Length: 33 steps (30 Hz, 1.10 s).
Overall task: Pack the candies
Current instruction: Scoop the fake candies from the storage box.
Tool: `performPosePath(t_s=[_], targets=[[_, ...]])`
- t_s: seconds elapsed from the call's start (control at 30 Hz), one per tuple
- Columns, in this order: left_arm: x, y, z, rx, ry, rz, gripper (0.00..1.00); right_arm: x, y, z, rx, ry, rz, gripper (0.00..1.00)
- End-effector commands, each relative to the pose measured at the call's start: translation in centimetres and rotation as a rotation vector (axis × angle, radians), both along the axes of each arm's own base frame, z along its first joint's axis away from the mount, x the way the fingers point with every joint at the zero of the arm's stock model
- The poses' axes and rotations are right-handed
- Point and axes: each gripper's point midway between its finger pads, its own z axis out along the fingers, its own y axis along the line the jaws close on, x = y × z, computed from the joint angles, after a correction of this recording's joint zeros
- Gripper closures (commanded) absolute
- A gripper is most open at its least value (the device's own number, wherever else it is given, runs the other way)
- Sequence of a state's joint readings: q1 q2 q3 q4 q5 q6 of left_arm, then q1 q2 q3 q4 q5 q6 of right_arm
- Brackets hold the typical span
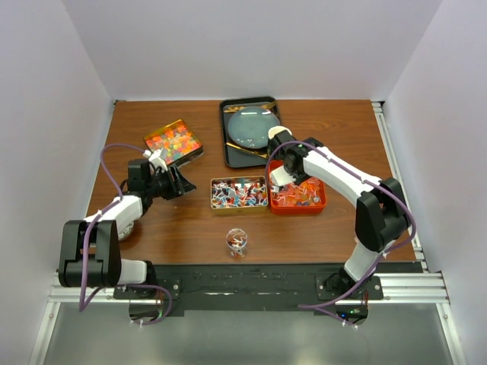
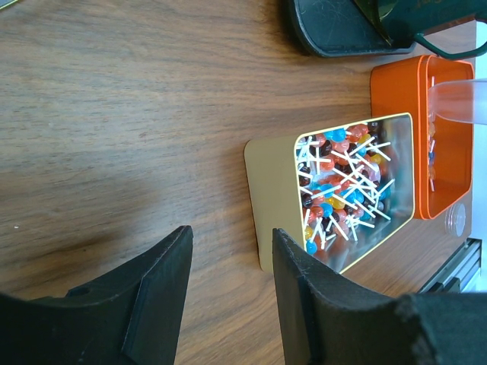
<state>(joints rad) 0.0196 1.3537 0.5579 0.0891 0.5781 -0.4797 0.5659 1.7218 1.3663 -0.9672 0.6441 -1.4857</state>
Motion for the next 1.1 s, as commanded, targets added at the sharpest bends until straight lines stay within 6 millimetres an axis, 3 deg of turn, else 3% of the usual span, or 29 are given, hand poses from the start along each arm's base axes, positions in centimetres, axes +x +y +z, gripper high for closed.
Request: performPosePath(t_s=[0.0, 0.43, 0.5, 0.73, 1.07], targets=[[0.4, 0.5, 1.0, 0.009, -0.058, 0.019, 0.49, -0.4, -0.2, -0.3, 0.001, 0.022, 0.015, 1.00], [0.4, 0.6, 0.6, 0.004, -0.046, 0.024, 0.48, -4.3, -1.6, -1.8, 0.021, 0.148, -0.044, 1.00], [0.4, 0.6, 0.5, 0.004, -0.043, 0.024, 0.48, -4.5, -1.3, -1.3, 0.056, 0.151, -0.092, 1.00], [0.5, 0.6, 0.3, 0.005, -0.039, 0.026, 0.48, -4.8, -1.2, -2.7, 0.119, 0.202, -0.179, 1.00], [0.5, 0.9, 0.1, 0.010, -0.031, 0.034, 0.48, -4.2, -1.8, -5.0, 0.228, 0.236, -0.495, 1.00]])
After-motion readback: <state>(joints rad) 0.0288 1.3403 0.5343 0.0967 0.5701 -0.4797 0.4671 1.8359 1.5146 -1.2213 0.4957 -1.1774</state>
